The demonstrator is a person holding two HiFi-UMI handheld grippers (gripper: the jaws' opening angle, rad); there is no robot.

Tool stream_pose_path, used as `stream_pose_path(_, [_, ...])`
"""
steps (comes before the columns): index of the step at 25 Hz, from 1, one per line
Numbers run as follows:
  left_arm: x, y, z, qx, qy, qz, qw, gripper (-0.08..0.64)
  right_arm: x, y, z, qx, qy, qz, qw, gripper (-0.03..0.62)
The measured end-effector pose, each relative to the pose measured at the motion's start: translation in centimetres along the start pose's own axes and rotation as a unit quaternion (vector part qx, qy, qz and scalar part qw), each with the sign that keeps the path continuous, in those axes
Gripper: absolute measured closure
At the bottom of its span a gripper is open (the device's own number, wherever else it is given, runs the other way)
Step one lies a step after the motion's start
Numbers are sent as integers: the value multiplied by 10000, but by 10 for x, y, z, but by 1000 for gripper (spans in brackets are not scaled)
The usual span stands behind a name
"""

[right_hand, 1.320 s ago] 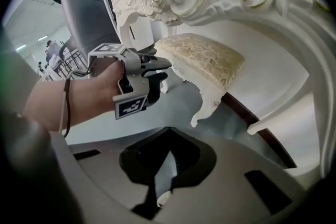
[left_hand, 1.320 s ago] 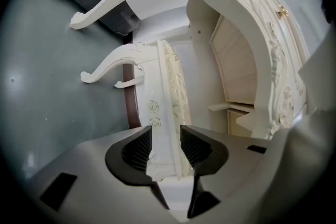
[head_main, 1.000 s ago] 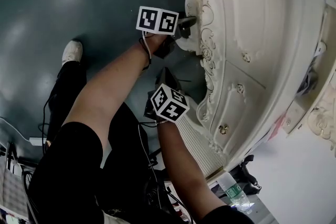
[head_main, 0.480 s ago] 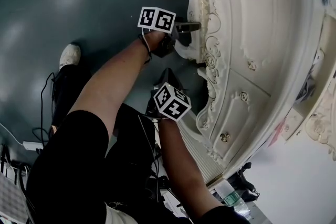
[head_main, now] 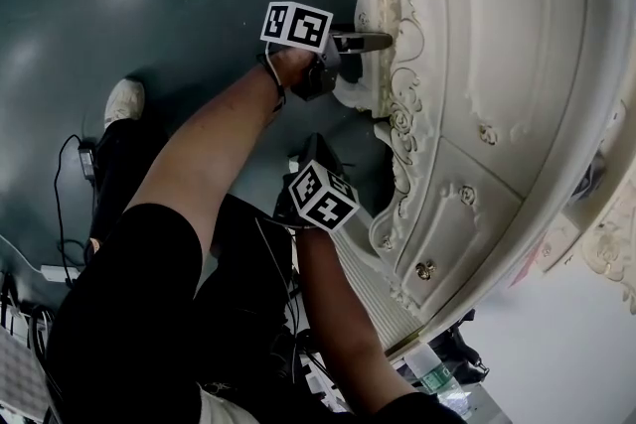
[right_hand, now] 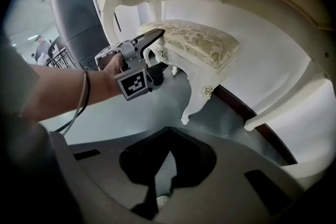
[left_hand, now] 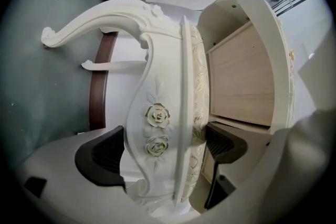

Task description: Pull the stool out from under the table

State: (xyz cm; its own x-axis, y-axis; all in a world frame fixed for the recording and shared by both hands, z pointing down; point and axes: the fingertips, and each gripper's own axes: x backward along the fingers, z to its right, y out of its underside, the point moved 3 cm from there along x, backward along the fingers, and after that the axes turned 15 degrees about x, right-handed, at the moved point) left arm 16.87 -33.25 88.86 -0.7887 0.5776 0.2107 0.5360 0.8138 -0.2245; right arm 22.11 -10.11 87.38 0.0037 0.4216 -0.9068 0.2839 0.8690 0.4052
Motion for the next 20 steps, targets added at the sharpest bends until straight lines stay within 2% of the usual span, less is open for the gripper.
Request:
stream_pose_path(3, [0,-1,-1,-37,89,-38,9999,87,-1,-3,1,-38,-1,13,10000,584])
stream_pose_path(10, [9,0,-2,7,-24,31,10000,108,3,-9,-5,-108,-69,40,9999,584])
stream_pose_path(16, [51,15,3,43,-127,26,9999,117,11,-7,-20,-188,-271,-54,9994,584])
stream_pose_path(20, [89,26,9,93,-229,220,9995,117,25,-5,-33,-143,-464,-91,9988,584])
